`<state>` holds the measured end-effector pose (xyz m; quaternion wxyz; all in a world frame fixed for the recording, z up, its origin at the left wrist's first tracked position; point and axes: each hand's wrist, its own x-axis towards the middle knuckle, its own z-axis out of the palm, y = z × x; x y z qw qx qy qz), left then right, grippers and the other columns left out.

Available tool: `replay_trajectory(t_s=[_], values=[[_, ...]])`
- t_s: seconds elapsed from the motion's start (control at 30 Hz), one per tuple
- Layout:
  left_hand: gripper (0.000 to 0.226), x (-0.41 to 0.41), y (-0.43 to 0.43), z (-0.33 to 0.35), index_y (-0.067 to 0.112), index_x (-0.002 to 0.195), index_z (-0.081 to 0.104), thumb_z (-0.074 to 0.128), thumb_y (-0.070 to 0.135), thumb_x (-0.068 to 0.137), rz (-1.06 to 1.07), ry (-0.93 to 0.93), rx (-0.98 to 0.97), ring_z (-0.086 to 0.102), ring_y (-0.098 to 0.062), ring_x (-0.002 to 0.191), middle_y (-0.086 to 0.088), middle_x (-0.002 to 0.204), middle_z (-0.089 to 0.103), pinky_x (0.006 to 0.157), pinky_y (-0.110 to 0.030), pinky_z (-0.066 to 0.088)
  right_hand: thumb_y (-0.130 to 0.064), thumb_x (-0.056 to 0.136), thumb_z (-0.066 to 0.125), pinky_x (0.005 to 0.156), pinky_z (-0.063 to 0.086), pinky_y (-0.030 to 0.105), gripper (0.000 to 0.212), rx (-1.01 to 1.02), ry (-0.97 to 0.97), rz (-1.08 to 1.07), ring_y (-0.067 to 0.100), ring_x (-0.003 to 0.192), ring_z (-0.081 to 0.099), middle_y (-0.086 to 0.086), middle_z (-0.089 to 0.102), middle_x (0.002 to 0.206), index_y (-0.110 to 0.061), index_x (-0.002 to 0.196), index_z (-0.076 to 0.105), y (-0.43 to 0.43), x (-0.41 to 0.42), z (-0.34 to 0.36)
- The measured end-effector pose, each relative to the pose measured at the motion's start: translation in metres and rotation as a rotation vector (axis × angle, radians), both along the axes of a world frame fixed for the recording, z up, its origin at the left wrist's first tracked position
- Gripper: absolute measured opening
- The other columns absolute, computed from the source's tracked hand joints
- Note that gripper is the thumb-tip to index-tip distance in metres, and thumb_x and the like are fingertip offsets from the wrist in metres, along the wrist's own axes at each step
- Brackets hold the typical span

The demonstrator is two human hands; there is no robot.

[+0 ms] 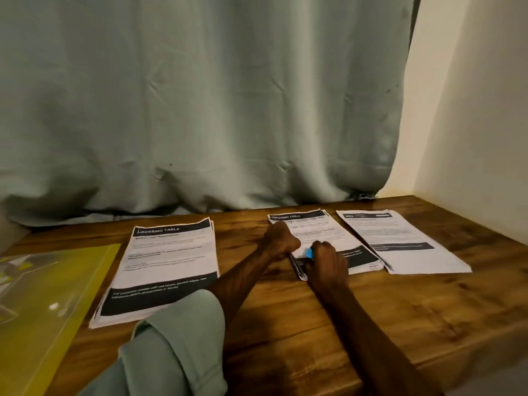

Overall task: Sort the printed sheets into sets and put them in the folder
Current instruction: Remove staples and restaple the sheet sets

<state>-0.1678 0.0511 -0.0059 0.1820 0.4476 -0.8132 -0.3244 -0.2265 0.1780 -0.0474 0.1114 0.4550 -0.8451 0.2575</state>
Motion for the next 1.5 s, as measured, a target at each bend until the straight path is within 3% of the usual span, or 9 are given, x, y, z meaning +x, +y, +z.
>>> replay_trajectory(t_s=[0.17, 0.3, 0.47, 0.6, 0.67, 0.8, 0.9, 1.0, 1.5], values=[[0.039, -0.009, 0.0, 0.011, 0.005, 0.121, 0.065, 0.078, 0.006, 0.084, 0.077, 0.113, 0.284, 0.072, -0.027, 0.093, -0.014, 0.121, 0.069, 0.056, -0.032, 0.061, -0.029, 0.093, 0.071, 0.093, 0.049, 0.033, 0.039, 0.006, -0.033, -0.024, 0.023, 0.113, 0.061, 0.008, 0.063, 0.125, -0.015, 0.127, 0.058, -0.002, -0.006, -0.001], [0.04, -0.011, -0.005, 0.003, 0.004, 0.124, 0.065, 0.073, -0.003, 0.086, 0.12, 0.301, 0.448, 0.071, -0.03, 0.101, -0.015, 0.123, 0.071, 0.073, -0.04, 0.064, -0.03, 0.094, 0.069, 0.094, 0.051, 0.034, 0.038, -0.028, -0.051, -0.031, 0.024, 0.113, 0.062, 0.008, 0.064, 0.125, -0.014, 0.127, 0.058, -0.002, -0.008, -0.002], [0.025, -0.014, -0.004, -0.003, 0.003, 0.112, 0.068, 0.071, 0.001, 0.088, 0.191, 0.318, 0.36, 0.069, -0.023, 0.076, -0.011, 0.106, 0.072, 0.041, -0.022, 0.051, -0.028, 0.095, 0.068, 0.091, 0.055, 0.035, 0.032, -0.08, -0.084, -0.042, 0.023, 0.109, 0.064, 0.007, 0.066, 0.12, -0.014, 0.123, 0.059, 0.0, -0.011, 0.001], [0.046, -0.006, -0.029, -0.017, 0.006, 0.105, 0.072, 0.075, 0.027, 0.065, 0.2, 0.244, 0.129, 0.073, -0.031, 0.087, -0.013, 0.109, 0.075, 0.076, -0.042, 0.063, -0.041, 0.099, 0.06, 0.084, 0.055, 0.038, 0.033, -0.262, -0.083, -0.181, 0.025, 0.102, 0.067, 0.007, 0.069, 0.112, -0.014, 0.12, 0.061, 0.007, -0.017, 0.006], [0.044, 0.013, -0.036, -0.011, 0.008, 0.11, 0.073, 0.076, 0.029, 0.071, 0.174, 0.225, 0.017, 0.07, -0.031, 0.1, -0.011, 0.115, 0.073, 0.082, -0.036, 0.058, -0.055, 0.1, 0.05, 0.087, 0.055, 0.04, 0.047, -0.37, -0.141, -0.251, 0.028, 0.105, 0.066, 0.009, 0.068, 0.116, -0.014, 0.123, 0.058, 0.009, -0.023, 0.006], [0.021, 0.072, -0.041, 0.02, 0.003, 0.111, 0.074, 0.07, 0.014, 0.093, 0.155, 0.299, -0.147, 0.07, -0.026, 0.094, -0.013, 0.113, 0.074, 0.068, -0.028, 0.051, -0.066, 0.096, 0.045, 0.096, 0.053, 0.047, 0.068, -0.339, -0.258, -0.364, 0.035, 0.116, 0.061, 0.017, 0.061, 0.128, -0.008, 0.131, 0.051, 0.01, -0.033, -0.001], [0.019, 0.112, -0.056, 0.032, 0.005, 0.11, 0.074, 0.071, 0.014, 0.094, 0.159, 0.368, -0.212, 0.071, -0.023, 0.089, -0.013, 0.112, 0.075, 0.076, -0.031, 0.057, -0.054, 0.1, 0.045, 0.102, 0.045, 0.045, 0.062, -0.208, -0.223, -0.334, 0.035, 0.124, 0.054, 0.021, 0.056, 0.136, -0.004, 0.137, 0.048, 0.012, -0.032, -0.011], [0.021, 0.147, -0.064, 0.034, 0.006, 0.111, 0.074, 0.072, 0.015, 0.093, 0.174, 0.447, -0.186, 0.073, -0.025, 0.089, -0.014, 0.111, 0.076, 0.082, -0.043, 0.062, -0.047, 0.1, 0.048, 0.103, 0.043, 0.044, 0.052, -0.117, -0.147, -0.304, 0.033, 0.123, 0.053, 0.019, 0.056, 0.132, -0.006, 0.131, 0.05, 0.01, -0.028, -0.012], [0.029, 0.164, -0.04, 0.008, 0.003, 0.123, 0.066, 0.068, 0.009, 0.096, 0.084, 0.757, 0.069, 0.073, -0.022, 0.085, -0.018, 0.118, 0.072, 0.067, -0.025, 0.059, -0.037, 0.095, 0.063, 0.113, 0.031, 0.047, 0.048, 0.185, -0.043, -0.255, 0.036, 0.133, 0.041, 0.016, 0.047, 0.139, -0.013, 0.135, 0.049, 0.001, -0.023, -0.012]])
